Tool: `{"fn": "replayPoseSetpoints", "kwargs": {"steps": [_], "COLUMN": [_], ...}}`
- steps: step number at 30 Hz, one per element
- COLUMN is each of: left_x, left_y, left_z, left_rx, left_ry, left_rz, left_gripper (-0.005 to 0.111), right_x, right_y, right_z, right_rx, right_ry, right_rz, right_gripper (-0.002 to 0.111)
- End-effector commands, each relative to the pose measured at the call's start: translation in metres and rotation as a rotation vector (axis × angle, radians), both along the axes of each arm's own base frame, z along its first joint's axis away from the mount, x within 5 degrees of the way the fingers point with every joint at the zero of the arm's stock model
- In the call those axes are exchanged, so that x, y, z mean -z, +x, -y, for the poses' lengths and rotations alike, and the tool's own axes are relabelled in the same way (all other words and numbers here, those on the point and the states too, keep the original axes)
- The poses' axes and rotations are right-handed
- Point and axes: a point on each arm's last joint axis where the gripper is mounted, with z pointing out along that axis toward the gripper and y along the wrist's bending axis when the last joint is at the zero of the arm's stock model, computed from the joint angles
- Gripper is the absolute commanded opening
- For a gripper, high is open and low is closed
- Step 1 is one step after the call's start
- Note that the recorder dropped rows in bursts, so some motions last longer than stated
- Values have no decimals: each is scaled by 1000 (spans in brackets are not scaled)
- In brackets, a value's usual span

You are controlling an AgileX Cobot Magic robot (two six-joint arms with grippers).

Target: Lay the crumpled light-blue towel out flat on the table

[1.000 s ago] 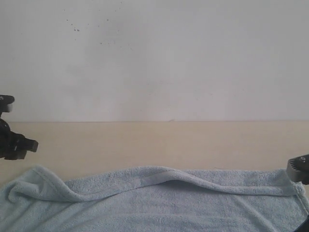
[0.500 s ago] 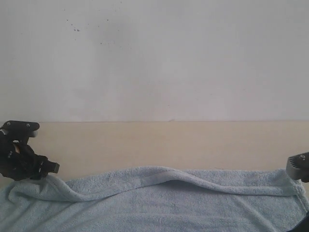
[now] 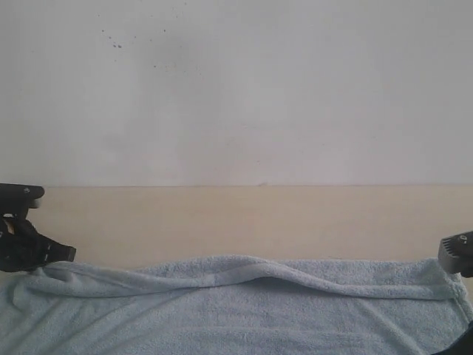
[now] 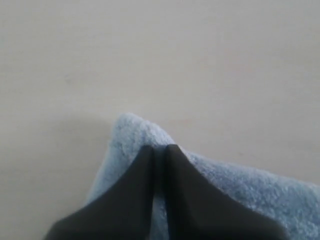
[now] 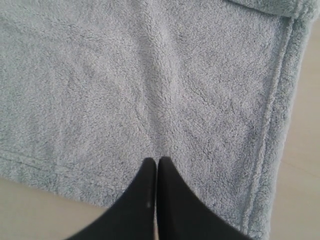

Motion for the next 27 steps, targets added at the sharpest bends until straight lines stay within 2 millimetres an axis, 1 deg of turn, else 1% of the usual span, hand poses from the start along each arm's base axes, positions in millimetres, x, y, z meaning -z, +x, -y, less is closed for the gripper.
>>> {"fn": "replayPoseSetpoints", "kwargs": {"steps": [1,5,9,12,16,19,21,23,26,27], "left_x": [-9,-8,-8,-8,-8,-8,-9,-9,-9,-9], "left_y": [1,-1,-2,-3,-3,-3,-2,-2,-1,-1], "left_z": [-22,-38,-47,-50,-49,-49,-49,-49,-49,-49], "left_rx": [-88,-131,-153,-162,-167,-171,-178,-177,-176,-176], "left_ry": [-29,-27,-27,-28,-33,-36,-43,-43,-43,-43], "left_rz": [39,32,34,34,35,35,40,44,50,50], "left_gripper": [6,6,6,6,6,6,6,6,6,6], "right_x": [-3,-7,-16,-21,-25,-19,-11,-1,12,16], "right_y": [1,6,17,34,65,84,93,102,112,116], "right_z": [0,-1,-1,4,21,36,41,40,38,37], "right_rx": [-1,-6,-15,40,133,206,222,209,200,196], "right_ry": [6,7,-5,-8,-11,-14,-13,-11,11,15], "right_rz": [25,77,157,184,193,149,108,72,39,35], "right_gripper": [0,0,0,0,0,0,1,9,35,42]}}
